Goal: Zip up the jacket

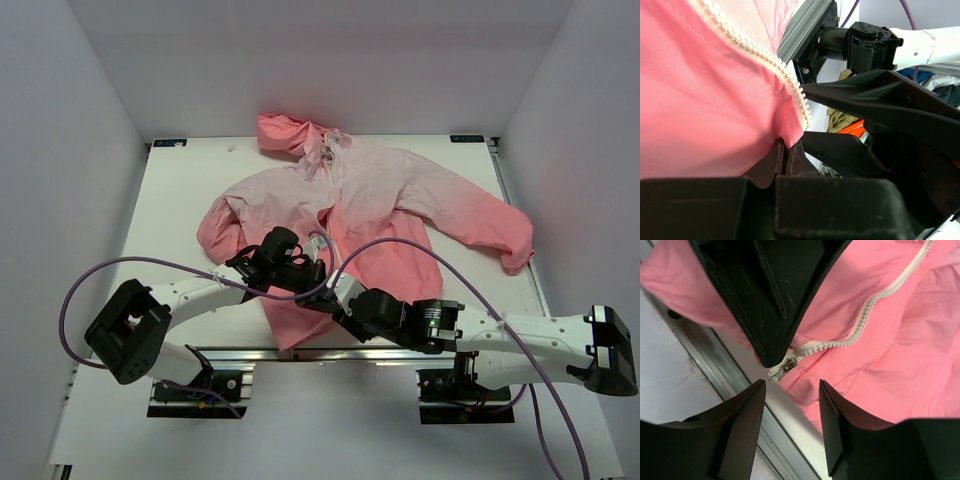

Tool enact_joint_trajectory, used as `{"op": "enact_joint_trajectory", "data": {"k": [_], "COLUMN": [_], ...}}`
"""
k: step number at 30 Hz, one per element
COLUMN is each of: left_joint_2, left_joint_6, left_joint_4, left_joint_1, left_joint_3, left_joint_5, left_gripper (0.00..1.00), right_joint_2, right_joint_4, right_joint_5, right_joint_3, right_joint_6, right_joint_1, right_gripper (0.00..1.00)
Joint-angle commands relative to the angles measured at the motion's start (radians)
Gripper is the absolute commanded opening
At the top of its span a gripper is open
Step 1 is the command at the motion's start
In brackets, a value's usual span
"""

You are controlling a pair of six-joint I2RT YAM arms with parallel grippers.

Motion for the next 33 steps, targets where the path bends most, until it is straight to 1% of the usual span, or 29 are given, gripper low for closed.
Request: {"op": "enact_joint_trajectory", "data": {"k": [1, 6, 7, 9, 16, 18, 22, 26, 32, 33], "left_joint_2": [-0.023, -0.028, -0.028, -0.028, -0.023, -0.023, -0.026, -0.028, -0.043, -0.042], "left_joint_6": [-0.009, -0.015, -0.015, -0.015, -0.015, -0.013, -0.01, -0.007, 0.005, 0.005], "left_joint_4": [0.005, 0.01, 0.008, 0.008, 0.008, 0.006, 0.005, -0.001, -0.026, -0.029], "left_joint_1": [0.0, 0.0, 0.0, 0.0, 0.0, 0.0, 0.0, 0.0, 0.0, 0.0], "left_joint_3": [0.02, 0.015, 0.015, 0.012, 0.012, 0.011, 0.006, 0.006, 0.01, 0.012], "left_joint_5": [0.028, 0.028, 0.028, 0.026, 0.031, 0.029, 0.029, 0.025, 0.014, 0.013], "left_gripper": [0.0, 0.0, 0.0, 0.0, 0.0, 0.0, 0.0, 0.0, 0.0, 0.0], "right_joint_2": [0.019, 0.028, 0.028, 0.019, 0.005, 0.005, -0.006, -0.021, -0.026, -0.023], "right_joint_4": [0.056, 0.068, 0.067, 0.067, 0.067, 0.064, 0.064, 0.067, 0.056, 0.056], "right_joint_5": [0.068, 0.085, 0.088, 0.093, 0.079, 0.073, 0.059, 0.033, 0.051, 0.051], "right_joint_3": [-0.006, -0.019, -0.02, -0.02, -0.02, -0.02, -0.016, -0.017, -0.014, -0.017], "right_joint_6": [0.009, 0.007, 0.007, 0.009, -0.001, 0.001, -0.005, -0.008, -0.005, -0.007], "right_joint_1": [0.01, 0.011, 0.01, 0.01, 0.01, 0.011, 0.01, 0.011, 0.011, 0.01], "right_gripper": [0.52, 0.5, 0.47, 0.44, 0.26, 0.23, 0.23, 0.24, 0.24, 0.21]}}
